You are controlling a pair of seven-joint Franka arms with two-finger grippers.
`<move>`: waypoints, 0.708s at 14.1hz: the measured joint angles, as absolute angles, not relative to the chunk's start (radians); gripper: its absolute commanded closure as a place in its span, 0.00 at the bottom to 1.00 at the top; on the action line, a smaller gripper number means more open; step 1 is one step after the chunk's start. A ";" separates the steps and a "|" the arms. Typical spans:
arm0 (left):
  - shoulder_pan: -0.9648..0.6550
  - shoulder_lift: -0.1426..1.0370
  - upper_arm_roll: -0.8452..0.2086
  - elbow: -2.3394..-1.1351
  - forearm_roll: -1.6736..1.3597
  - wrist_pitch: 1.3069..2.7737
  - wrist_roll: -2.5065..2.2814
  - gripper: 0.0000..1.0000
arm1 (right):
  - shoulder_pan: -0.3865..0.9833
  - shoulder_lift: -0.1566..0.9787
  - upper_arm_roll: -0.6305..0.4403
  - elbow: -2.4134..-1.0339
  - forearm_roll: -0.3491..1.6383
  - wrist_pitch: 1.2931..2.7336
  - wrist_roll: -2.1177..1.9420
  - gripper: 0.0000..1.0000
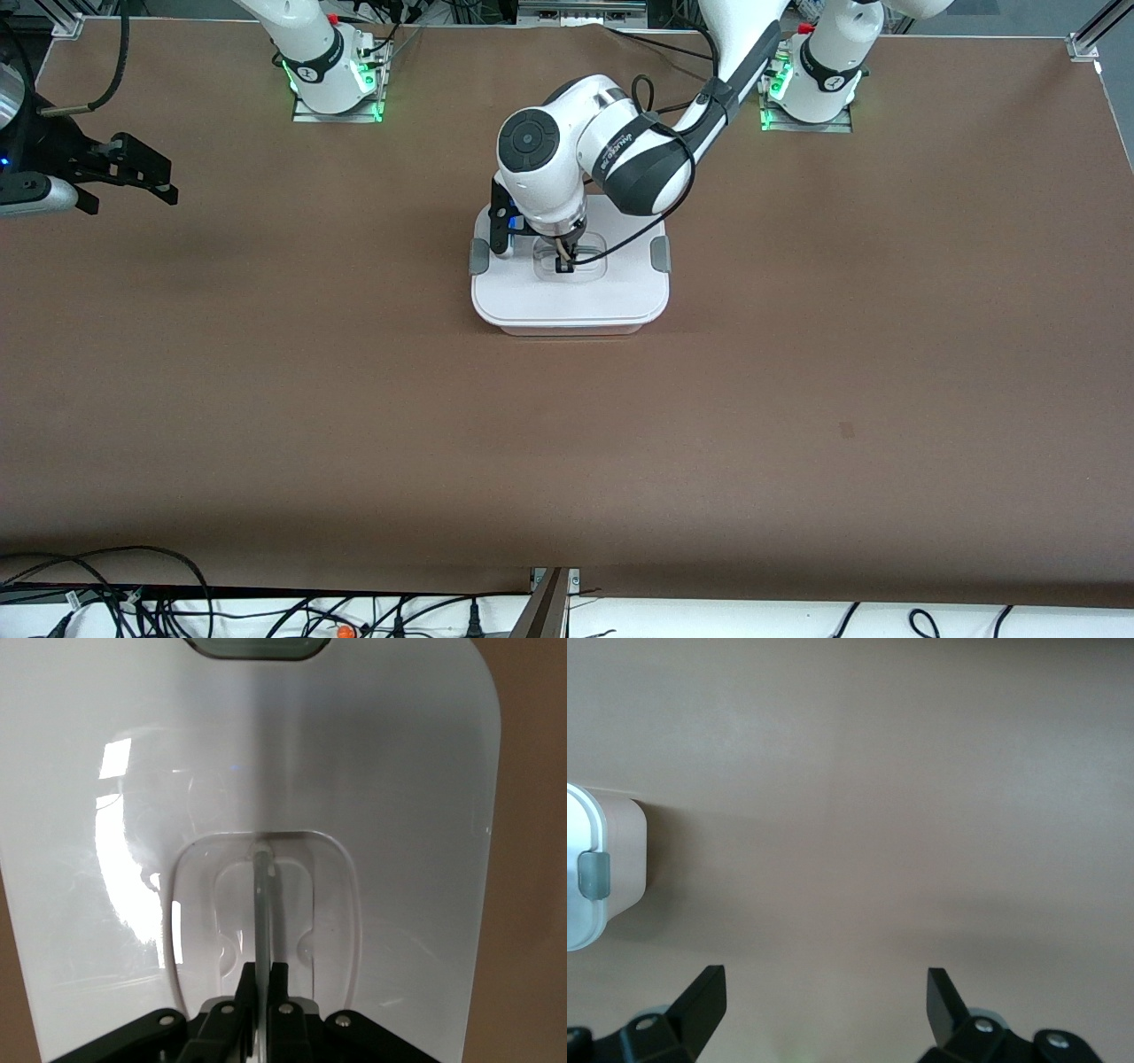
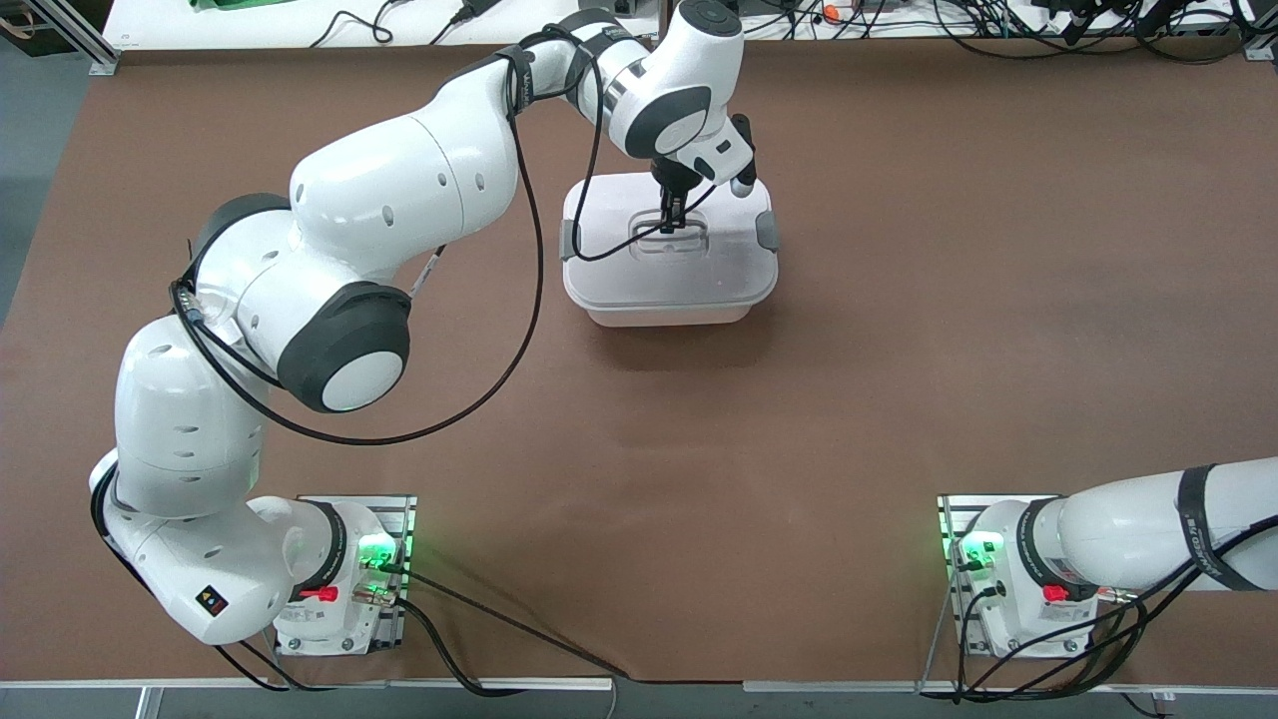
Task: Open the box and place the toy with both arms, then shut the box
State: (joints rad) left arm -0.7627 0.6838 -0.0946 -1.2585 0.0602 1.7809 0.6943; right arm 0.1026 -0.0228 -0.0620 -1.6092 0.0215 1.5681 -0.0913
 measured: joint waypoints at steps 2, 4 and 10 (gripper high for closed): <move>-0.764 0.685 -0.093 -1.265 0.078 1.779 0.694 0.00 | 0.103 -0.020 -0.062 -1.609 0.022 1.568 -0.091 0.00; -0.759 0.677 -0.075 -1.260 0.079 1.781 0.693 0.00 | 0.102 -0.020 -0.063 -1.609 0.022 1.568 -0.091 0.00; -0.607 0.607 -0.024 -1.180 0.080 1.694 0.694 0.00 | 0.102 -0.020 -0.074 -1.609 0.022 1.568 -0.091 0.00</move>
